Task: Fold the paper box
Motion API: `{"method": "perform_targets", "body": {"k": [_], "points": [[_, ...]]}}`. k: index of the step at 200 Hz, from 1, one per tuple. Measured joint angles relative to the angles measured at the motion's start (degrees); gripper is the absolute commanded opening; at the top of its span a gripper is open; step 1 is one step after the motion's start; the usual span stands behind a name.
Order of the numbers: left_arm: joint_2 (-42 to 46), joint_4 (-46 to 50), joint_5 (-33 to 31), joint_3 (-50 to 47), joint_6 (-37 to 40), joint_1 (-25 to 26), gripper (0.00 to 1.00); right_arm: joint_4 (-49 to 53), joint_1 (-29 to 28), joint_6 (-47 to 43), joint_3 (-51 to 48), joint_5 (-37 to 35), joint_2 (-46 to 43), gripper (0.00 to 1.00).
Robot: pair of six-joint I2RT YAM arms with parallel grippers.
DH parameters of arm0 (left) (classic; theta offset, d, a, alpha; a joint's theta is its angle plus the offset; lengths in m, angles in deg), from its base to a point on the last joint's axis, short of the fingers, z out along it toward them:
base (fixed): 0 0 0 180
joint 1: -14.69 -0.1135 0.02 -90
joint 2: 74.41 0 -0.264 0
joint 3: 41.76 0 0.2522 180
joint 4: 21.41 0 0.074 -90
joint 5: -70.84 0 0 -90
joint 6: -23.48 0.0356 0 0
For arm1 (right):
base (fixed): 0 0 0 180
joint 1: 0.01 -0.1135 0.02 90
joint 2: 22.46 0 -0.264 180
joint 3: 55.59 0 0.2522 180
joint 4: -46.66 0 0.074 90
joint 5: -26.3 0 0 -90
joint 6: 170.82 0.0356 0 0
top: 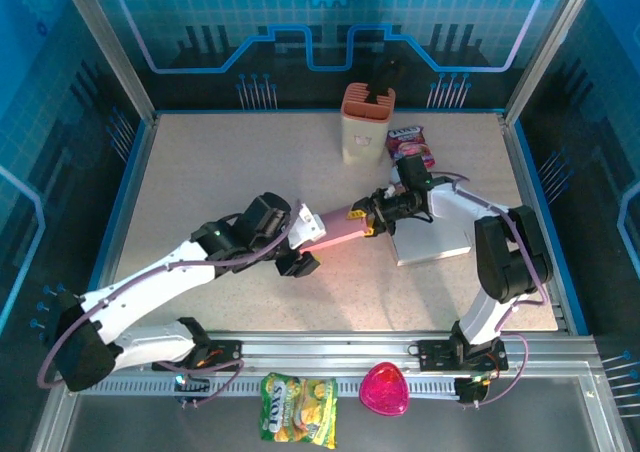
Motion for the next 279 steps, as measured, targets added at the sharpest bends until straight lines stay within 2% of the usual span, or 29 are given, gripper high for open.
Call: {"method": "perform_targets", "body": {"k": [54, 104, 155, 202, 243, 279], "points": [[-4.63, -0.50, -5.46, 0.00, 5.99, 0.00, 0.63, -0.70, 0.74, 7.52, -4.33, 2.93, -1.84, 0.38], [-7.76, -1.73, -6.88, 0.00, 9.66, 0.00, 0.64, -4.90, 0.85, 14.53, -9.18, 4.98, -3.76, 0.38], [-10.32, -2.08, -7.21, -0.02, 12.11, 0.00, 0.62, -7.19, 1.03, 17.09, -12.07, 6.40, -3.76, 0.39], [-11.17, -2.69, -7.52, -0.46, 13.22, 0.00, 0.56, -11.58, 1.11, 20.22, -15.02, 6.93, -4.22, 0.42], [-12.39, -2.99, -7.52, -0.44, 13.25, -0.24, 0.48, -13.97, 1.38, 22.43, -15.65, 6.99, -4.48, 0.51], [-15.10, -2.38, -4.50, 2.49, 12.61, -2.23, 0.41, -11.98, 3.21, 21.70, -14.56, 5.16, -4.48, 0.59]]}}
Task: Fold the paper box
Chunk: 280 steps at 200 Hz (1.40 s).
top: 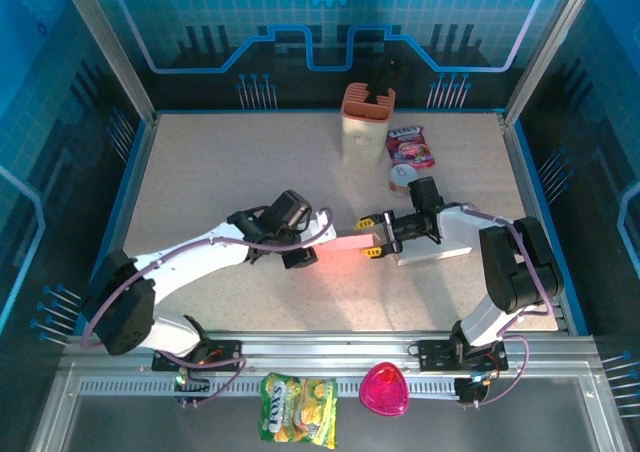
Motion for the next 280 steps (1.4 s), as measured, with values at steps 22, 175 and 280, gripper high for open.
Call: {"method": "perform_targets", "body": {"k": [22, 175, 280], "points": [[-1.97, 0.59, 1.20, 2.21, -1.09, -1.01, 0.42, 1.68, 1.16, -0.90, 1.25, -1.62, -0.02, 0.61], [-5.64, 2.51, 5.16, 6.32, -14.88, -4.35, 0.43, 10.36, -15.89, -11.04, 2.38, -41.59, -27.21, 0.58], [-7.13, 3.15, 5.60, 7.78, -16.22, -4.35, 0.45, -3.32, -20.15, -8.35, 2.01, -45.99, -16.13, 0.52]]}}
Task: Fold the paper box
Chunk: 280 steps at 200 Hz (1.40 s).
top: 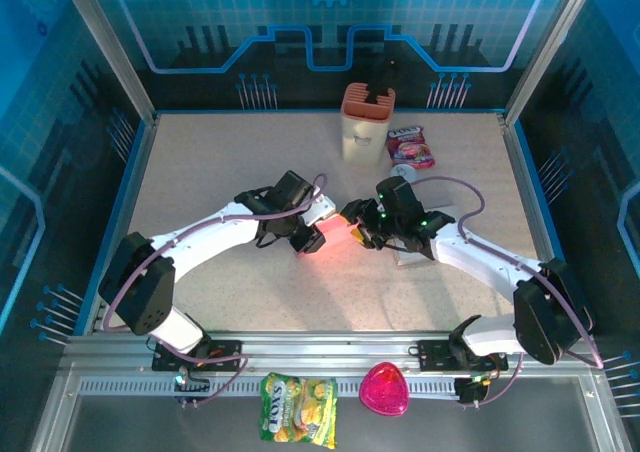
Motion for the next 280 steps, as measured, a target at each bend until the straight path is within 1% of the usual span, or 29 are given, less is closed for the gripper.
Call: {"method": "perform_targets", "body": {"k": [20, 44, 54, 76, 111, 122, 137, 163, 184, 202, 214, 227, 249, 265, 280], "points": [[-0.35, 0.20, -0.02, 0.07, 0.00, 0.00, 0.47, 0.02, 0.00, -0.02, 0.02, 0.02, 1.25, 0.46], [-0.85, 0.98, 0.00, 0.70, 0.00, 0.00, 0.47, 0.68, 0.00, 0.04, 0.22, 0.02, 2.32, 0.42], [-0.90, 1.07, 0.04, 0.74, 0.00, 0.00, 0.48, 0.94, -0.02, 0.00, 0.44, 0.00, 2.32, 0.38], [-0.90, 1.16, 0.15, 0.74, 0.02, 0.00, 0.48, 0.98, -0.02, 0.04, 0.52, 0.00, 2.32, 0.36], [-0.90, 1.38, 0.11, 0.92, 0.02, 0.02, 0.46, 2.54, -0.13, 0.35, 1.64, -0.09, 2.32, 0.28], [-0.96, 1.42, 0.09, 0.96, 0.02, 0.02, 0.46, 3.13, -0.13, 0.68, 2.01, -0.09, 2.34, 0.27], [-0.96, 1.42, 0.00, 0.98, 0.04, 0.02, 0.45, 3.58, -0.13, 1.20, 2.43, 0.02, 2.67, 0.28], [-0.96, 1.46, -0.11, 1.01, 0.31, 0.00, 0.43, 5.40, -0.02, 0.66, 3.91, 0.74, 3.43, 0.44], [-0.94, 1.49, -0.07, 1.01, 0.96, 0.00, 0.41, 13.03, 0.59, -5.77, 8.48, 1.88, 4.26, 0.54], [-0.94, 1.79, 0.00, 1.01, 1.97, 0.00, 0.41, 19.61, 1.81, -14.95, 13.77, 2.45, 3.96, 0.56], [-0.87, 2.08, 0.13, 1.01, 2.47, 0.00, 0.41, 22.53, 3.45, -22.38, 16.57, 2.84, 2.58, 0.55], [-0.72, 2.64, 0.22, 1.01, 3.26, -0.15, 0.41, 24.72, 6.12, -29.44, 17.53, 3.69, -0.11, 0.54], [-0.39, 3.85, 0.76, 1.01, 4.42, -0.33, 0.41, 28.17, 14.21, -41.13, 17.70, 6.43, -4.24, 0.50], [-0.13, 4.74, 1.33, 0.98, 5.27, -0.59, 0.41, 29.35, 19.37, -47.93, 17.70, 9.05, -4.15, 0.47], [0.26, 5.84, 1.81, 0.87, 6.29, -0.79, 0.41, 30.36, 21.20, -53.66, 17.70, 11.21, -2.54, 0.46]]}}
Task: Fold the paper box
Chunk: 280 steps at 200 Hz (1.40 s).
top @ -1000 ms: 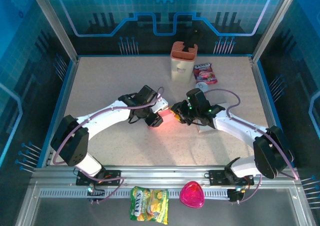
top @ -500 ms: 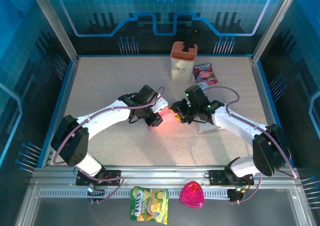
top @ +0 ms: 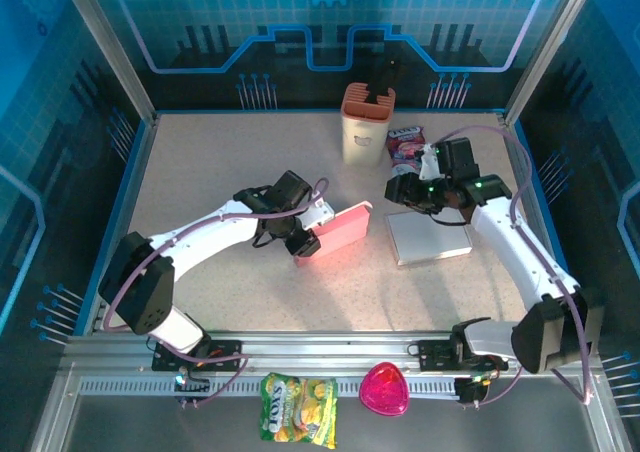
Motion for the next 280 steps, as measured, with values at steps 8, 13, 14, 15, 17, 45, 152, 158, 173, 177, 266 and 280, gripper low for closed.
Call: {"method": "perform_targets", "body": {"k": [8, 13, 14, 15, 17, 45, 152, 158, 173, 177, 266, 280], "points": [[0.33, 0.24, 0.33, -0.24, 0.44, -0.13, 0.41, 0.52, -0.09, -3.02, 0.00, 1.16, 1.16, 0.45], [0.57, 0.57, 0.55, -0.44, 0.79, -0.24, 0.41, 0.87, -0.35, -4.55, 0.00, 1.73, 1.81, 0.45], [0.63, 0.63, 0.61, -0.50, 0.90, -0.28, 0.41, 0.94, -0.42, -4.98, 0.00, 1.92, 2.01, 0.45], [0.68, 0.66, 0.66, -0.55, 0.92, -0.28, 0.41, 0.98, -0.48, -5.27, 0.00, 2.03, 2.12, 0.45], [0.81, 0.81, 0.79, -0.66, 1.07, -0.33, 0.41, 1.14, -0.68, -6.10, 0.00, 2.23, 2.45, 0.45], [2.25, 1.70, 1.60, -1.90, 2.89, -0.72, 0.41, 2.58, -3.63, -12.96, 0.20, 2.32, 5.35, 0.46], [3.58, 2.54, 2.71, -3.26, 4.50, -1.18, 0.42, 6.56, -11.13, -24.17, 8.46, -2.62, 14.64, 0.36], [3.58, 2.54, 2.78, -3.26, 4.50, -1.20, 0.42, 6.80, -11.21, -24.37, 8.59, -2.86, 14.78, 0.35], [3.58, 2.54, 2.86, -3.26, 4.50, -1.25, 0.42, 7.32, -11.69, -24.70, 9.16, -3.65, 15.15, 0.31], [3.58, 2.54, 2.84, -3.26, 4.50, -1.27, 0.42, 7.32, -11.85, -24.83, 9.31, -3.82, 15.26, 0.31], [3.58, 2.56, 2.86, -3.26, 4.50, -1.31, 0.42, 8.57, -13.18, -25.44, 11.30, -8.04, 16.96, 0.15], [3.58, 2.56, 2.86, -3.26, 4.50, -1.31, 0.42, 8.59, -13.40, -25.46, 11.39, -8.66, 16.96, 0.13]]}}
